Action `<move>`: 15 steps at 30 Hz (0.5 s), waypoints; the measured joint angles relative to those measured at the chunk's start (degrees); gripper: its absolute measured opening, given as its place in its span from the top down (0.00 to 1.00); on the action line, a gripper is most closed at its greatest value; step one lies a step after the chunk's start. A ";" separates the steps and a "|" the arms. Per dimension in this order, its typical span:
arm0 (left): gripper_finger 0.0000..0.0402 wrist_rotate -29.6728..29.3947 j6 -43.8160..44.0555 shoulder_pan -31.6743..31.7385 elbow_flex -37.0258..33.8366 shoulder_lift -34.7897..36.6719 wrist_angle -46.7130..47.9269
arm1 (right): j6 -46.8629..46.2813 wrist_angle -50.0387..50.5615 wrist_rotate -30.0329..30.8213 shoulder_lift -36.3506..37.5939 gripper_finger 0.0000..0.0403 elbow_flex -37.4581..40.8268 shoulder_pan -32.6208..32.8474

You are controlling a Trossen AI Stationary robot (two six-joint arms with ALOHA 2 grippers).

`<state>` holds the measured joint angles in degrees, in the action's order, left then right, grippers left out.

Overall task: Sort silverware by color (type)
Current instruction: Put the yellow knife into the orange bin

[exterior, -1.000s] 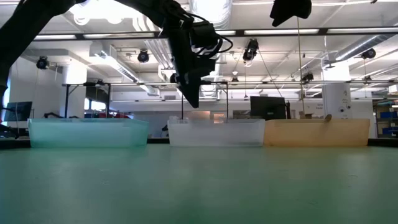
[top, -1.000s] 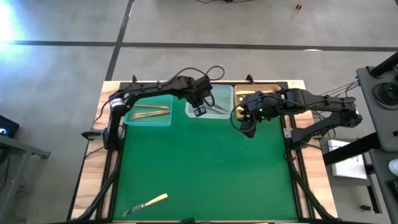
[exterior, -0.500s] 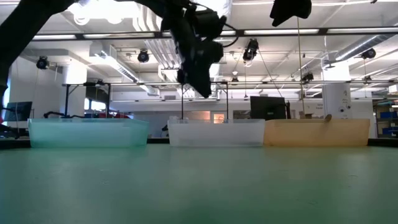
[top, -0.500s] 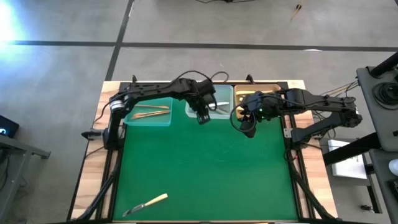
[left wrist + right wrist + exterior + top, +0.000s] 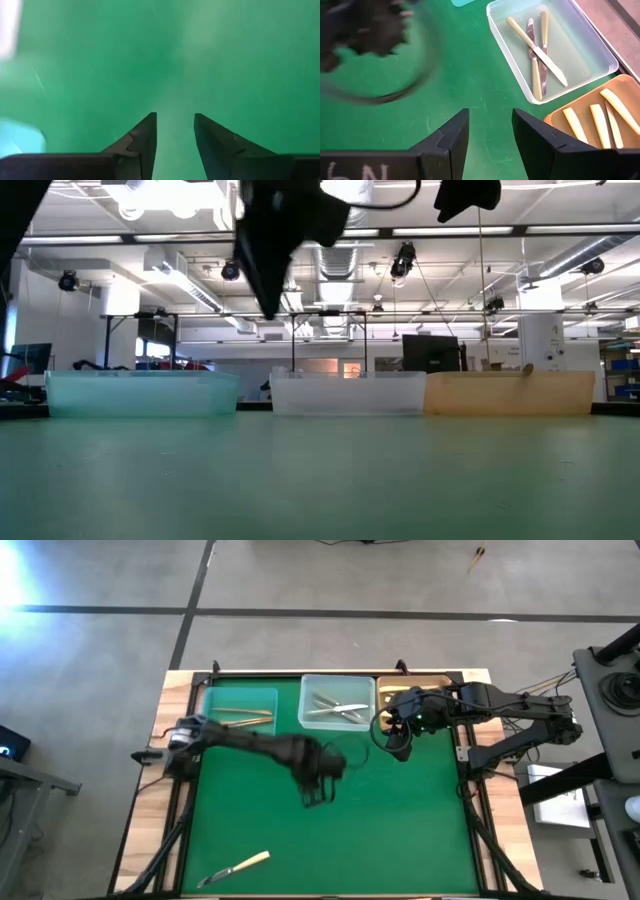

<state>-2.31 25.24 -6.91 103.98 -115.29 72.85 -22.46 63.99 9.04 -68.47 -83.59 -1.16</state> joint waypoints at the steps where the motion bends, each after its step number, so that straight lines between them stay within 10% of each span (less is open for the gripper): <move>1: 0.71 -0.07 2.50 -2.02 0.00 0.04 1.35 | 0.00 0.00 0.00 0.00 0.65 0.00 -0.01; 15: 0.70 4.98 32.89 -18.26 -0.65 0.16 5.88 | 0.00 0.00 0.00 0.00 0.65 0.00 -0.01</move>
<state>2.67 58.13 -25.17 103.33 -115.13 78.74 -22.46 63.99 9.04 -68.47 -83.59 -1.16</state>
